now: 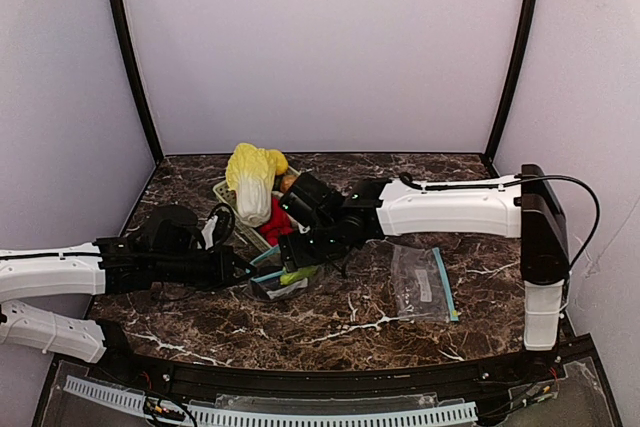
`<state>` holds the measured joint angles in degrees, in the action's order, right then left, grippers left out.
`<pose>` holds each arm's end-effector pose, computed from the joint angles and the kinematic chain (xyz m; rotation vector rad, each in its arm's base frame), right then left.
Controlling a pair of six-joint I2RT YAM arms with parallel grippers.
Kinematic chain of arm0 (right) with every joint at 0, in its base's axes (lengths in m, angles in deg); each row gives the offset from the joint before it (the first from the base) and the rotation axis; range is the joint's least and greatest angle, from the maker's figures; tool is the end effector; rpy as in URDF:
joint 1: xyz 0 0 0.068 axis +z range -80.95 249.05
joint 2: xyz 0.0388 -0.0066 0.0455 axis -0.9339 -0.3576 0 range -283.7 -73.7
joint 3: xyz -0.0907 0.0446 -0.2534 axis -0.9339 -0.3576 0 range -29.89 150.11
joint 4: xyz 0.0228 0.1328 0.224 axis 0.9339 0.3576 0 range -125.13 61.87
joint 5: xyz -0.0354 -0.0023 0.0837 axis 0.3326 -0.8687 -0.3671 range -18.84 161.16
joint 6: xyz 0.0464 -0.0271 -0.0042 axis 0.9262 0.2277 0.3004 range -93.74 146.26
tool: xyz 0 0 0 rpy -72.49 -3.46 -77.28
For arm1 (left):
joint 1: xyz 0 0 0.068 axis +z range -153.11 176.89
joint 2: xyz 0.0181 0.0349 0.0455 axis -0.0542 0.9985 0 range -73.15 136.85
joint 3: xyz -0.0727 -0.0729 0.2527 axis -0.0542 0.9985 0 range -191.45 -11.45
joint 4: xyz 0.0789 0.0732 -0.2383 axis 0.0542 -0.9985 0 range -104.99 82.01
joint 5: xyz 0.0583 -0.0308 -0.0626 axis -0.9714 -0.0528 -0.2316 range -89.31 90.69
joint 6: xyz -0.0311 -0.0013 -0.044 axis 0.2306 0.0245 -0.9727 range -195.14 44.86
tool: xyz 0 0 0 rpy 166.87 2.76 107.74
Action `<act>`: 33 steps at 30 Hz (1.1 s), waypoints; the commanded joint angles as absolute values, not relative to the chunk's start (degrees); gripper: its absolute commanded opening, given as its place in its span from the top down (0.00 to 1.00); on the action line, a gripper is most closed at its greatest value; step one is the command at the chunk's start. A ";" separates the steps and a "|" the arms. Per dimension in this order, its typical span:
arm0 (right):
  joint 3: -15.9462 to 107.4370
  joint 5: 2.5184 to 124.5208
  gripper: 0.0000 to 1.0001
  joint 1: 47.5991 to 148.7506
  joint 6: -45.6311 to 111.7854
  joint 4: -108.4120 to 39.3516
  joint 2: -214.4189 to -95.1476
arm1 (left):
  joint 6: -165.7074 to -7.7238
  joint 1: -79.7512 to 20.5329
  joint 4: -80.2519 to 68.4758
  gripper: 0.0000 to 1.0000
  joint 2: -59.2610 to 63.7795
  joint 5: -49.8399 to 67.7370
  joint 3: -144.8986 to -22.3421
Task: Place the food in the zip-top bag and seal the zipper
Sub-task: Adjust the fake fruit in the zipper food storage bag, then pick up the fake fruit from the zipper food storage bag.
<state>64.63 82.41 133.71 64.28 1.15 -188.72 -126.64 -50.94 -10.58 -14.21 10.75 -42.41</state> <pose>0.1953 0.3963 0.2321 -0.5239 2.5427 0.4450 0.1444 -0.1689 0.2223 0.0425 2.3442 -1.1523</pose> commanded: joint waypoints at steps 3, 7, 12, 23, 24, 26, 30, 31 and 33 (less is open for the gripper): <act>63.05 86.63 0.24 131.97 64.16 9.10 -190.14 | -126.09 -50.75 -11.80 0.99 -16.59 9.99 -42.06; 64.83 76.48 0.16 132.18 53.51 3.62 -185.10 | -122.50 -50.83 -12.66 0.99 -14.74 12.27 -43.98; 58.96 67.41 0.16 132.50 41.20 -3.29 -174.41 | -110.45 -50.81 -19.33 0.99 -10.53 15.55 -51.64; 47.82 53.51 0.44 132.61 22.33 -9.70 -168.38 | -96.79 -50.66 -22.92 0.99 -1.67 29.25 -60.12; 48.15 52.87 0.47 132.69 22.05 -9.65 -169.00 | -96.52 -50.66 -22.93 0.99 -1.29 29.21 -60.22; 48.37 52.34 0.50 132.94 21.79 -9.98 -169.65 | -96.34 -50.56 -22.93 0.99 -0.99 28.80 -60.43; 47.71 55.93 0.51 133.21 21.59 -10.34 -171.03 | -96.39 -50.39 -22.77 0.99 -0.74 28.70 -60.22; 47.45 57.55 0.51 133.21 21.38 -10.33 -171.34 | -96.36 -50.35 -22.67 0.99 -0.73 28.65 -60.01; 46.72 60.55 0.51 133.16 20.82 -10.09 -171.90 | -96.30 -50.24 -22.67 0.99 -0.73 28.68 -59.75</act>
